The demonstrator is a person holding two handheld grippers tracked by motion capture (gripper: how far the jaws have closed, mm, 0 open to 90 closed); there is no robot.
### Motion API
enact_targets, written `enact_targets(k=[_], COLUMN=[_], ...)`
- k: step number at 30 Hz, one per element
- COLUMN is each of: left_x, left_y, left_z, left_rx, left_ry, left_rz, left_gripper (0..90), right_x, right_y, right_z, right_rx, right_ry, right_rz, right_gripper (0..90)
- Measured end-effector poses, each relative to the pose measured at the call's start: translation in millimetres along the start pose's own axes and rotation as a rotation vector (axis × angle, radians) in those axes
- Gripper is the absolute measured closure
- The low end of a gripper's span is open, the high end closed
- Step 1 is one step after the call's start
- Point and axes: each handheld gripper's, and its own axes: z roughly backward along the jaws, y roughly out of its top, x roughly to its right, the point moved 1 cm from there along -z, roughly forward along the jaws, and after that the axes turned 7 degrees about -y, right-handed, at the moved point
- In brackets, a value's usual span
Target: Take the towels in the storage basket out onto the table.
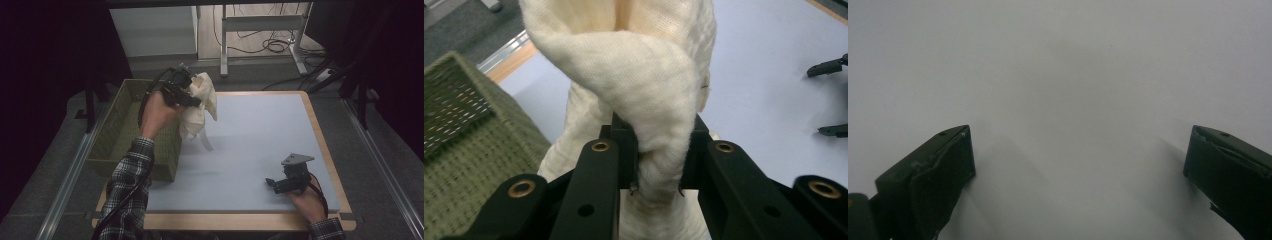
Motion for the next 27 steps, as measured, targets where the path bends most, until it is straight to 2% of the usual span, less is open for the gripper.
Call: enact_targets(k=[5, 10, 15, 24, 27], left_x=[3.5, 9.0, 13.9, 31.6, 35.2], left_y=[2.1, 3.3, 4.5, 6.3, 6.4], left_z=[-13.8, -36.3, -50.0, -82.6, -89.3], left_rx=[-0.008, -0.035, -0.055, -0.093, -0.099], left_ry=[-0.017, -0.037, -0.048, -0.073, -0.080], left_rz=[-0.005, -0.013, -0.021, -0.068, -0.071], left_gripper=[75.8, 75.7, 75.6, 75.3, 75.3], right_x=[-0.1, 0.0, 0.0, -0.1, -0.1], right_y=[0.0, 0.0, 0.0, 0.0, 0.0], right_z=[-0.1, -0.1, -0.1, 0.0, -0.1], right_rx=[0.001, 0.001, 0.001, 0.000, 0.000], right_ry=[0.000, 0.000, 0.000, 0.001, 0.000], right_rz=[-0.001, -0.001, -0.001, -0.003, -0.002], right_gripper=[0.0, 0.0, 0.0, 0.0, 0.0])
